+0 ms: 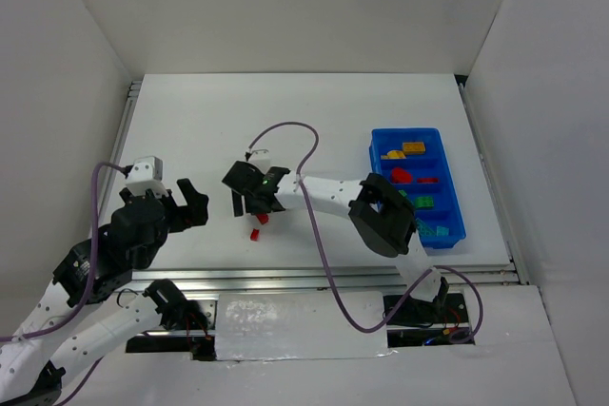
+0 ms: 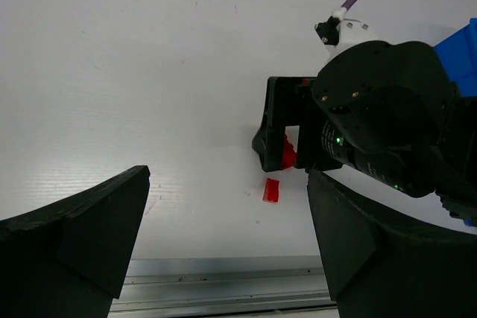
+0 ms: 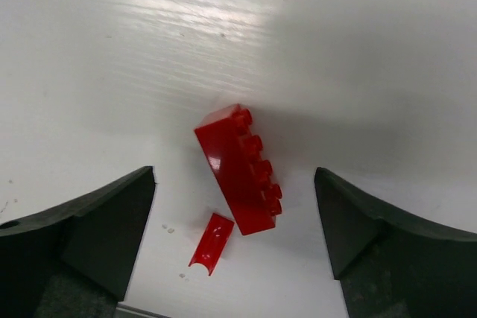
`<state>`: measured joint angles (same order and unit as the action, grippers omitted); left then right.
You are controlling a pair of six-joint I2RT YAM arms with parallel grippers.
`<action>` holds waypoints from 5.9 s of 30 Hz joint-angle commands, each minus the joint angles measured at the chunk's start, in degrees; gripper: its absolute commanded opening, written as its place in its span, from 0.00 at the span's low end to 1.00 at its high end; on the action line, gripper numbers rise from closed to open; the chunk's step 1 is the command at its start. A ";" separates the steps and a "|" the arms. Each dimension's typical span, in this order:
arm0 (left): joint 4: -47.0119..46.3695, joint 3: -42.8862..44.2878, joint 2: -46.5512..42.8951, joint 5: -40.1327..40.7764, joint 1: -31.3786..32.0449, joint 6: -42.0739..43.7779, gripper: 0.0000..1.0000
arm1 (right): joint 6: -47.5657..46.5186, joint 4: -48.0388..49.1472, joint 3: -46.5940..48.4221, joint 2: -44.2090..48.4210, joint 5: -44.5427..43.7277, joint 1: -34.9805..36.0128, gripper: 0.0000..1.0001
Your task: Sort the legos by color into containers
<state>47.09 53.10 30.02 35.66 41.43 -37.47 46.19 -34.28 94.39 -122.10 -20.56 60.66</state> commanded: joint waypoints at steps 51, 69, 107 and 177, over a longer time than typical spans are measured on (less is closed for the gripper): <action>-4.38 -0.89 1.09 -3.67 -0.38 3.46 1.00 | 8.12 10.02 -36.12 38.61 7.11 -66.20 0.08; -4.38 -0.72 2.23 -3.93 -0.38 3.64 0.99 | 3.21 10.46 -34.71 41.67 12.46 -65.68 0.75; 6.44 1.57 -10.60 13.30 -1.00 -9.99 0.99 | 7.15 -5.45 0.63 2.75 -9.33 9.30 0.81; 1.07 0.77 -4.54 7.58 -1.26 -3.57 0.99 | -9.45 6.85 -36.47 47.48 2.54 -52.84 0.79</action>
<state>50.43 53.23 23.44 43.40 40.60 -42.41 38.52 -28.58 57.47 -80.86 -16.71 8.21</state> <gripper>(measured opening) 0.994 0.784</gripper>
